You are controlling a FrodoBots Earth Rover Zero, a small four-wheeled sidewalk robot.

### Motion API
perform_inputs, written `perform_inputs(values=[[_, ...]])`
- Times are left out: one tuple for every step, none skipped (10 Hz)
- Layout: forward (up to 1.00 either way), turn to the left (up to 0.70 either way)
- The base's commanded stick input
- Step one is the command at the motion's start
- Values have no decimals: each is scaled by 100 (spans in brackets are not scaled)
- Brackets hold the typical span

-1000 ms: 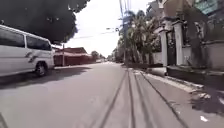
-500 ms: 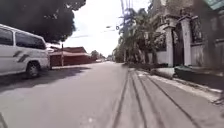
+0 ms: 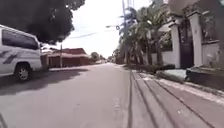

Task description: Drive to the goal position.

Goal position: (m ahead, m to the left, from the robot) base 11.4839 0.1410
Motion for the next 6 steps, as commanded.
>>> perform_inputs(values=[[100, 0], [100, 0], [100, 0], [100, 0], [100, 0], [100, 0]])
